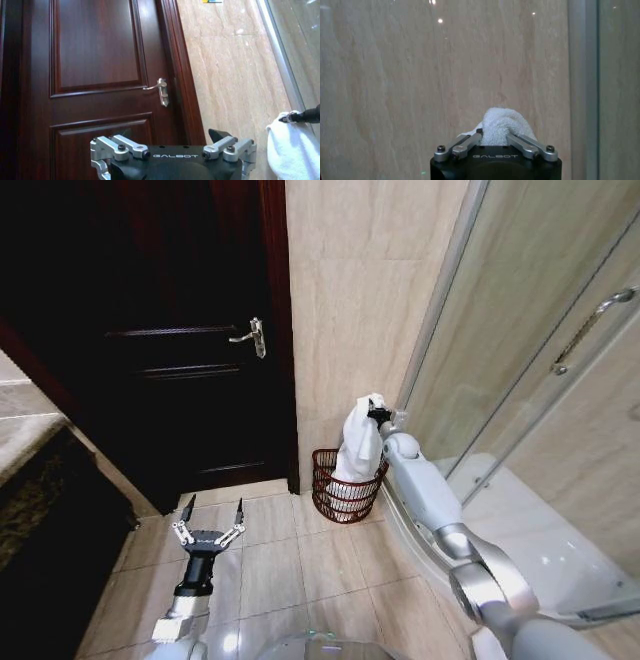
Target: Discard the used towel into the hamper.
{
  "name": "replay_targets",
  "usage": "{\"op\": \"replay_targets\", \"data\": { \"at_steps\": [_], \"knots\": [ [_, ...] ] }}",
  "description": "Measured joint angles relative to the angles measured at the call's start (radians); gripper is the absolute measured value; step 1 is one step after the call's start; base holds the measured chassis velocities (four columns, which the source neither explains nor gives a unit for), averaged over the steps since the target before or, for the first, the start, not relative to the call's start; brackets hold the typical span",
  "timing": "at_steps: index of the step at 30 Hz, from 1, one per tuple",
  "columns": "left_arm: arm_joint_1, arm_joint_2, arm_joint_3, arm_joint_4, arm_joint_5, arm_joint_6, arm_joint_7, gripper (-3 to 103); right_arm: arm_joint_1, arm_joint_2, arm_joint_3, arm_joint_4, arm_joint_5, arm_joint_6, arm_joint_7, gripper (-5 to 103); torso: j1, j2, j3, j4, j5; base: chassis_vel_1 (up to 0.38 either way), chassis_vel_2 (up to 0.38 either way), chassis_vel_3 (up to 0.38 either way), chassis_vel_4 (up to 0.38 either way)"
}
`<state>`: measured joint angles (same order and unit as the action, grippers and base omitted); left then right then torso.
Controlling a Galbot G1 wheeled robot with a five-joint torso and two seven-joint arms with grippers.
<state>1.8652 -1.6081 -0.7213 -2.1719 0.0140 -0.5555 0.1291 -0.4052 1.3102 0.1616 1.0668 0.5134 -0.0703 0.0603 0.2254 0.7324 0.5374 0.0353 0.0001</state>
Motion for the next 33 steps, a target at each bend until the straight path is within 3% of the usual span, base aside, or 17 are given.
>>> {"op": "replay_targets", "data": {
  "at_steps": [33],
  "knots": [
    [0.004,0.000,0.011,0.005,0.044,-0.016,0.005,100,-0.179,-0.038,0.024,0.202,-0.009,0.006,0.027,5,-0.057,-0.138,-0.081,0.0002,-0.0001,-0.010,0.011,0.011,-0.012]
  ]
}}
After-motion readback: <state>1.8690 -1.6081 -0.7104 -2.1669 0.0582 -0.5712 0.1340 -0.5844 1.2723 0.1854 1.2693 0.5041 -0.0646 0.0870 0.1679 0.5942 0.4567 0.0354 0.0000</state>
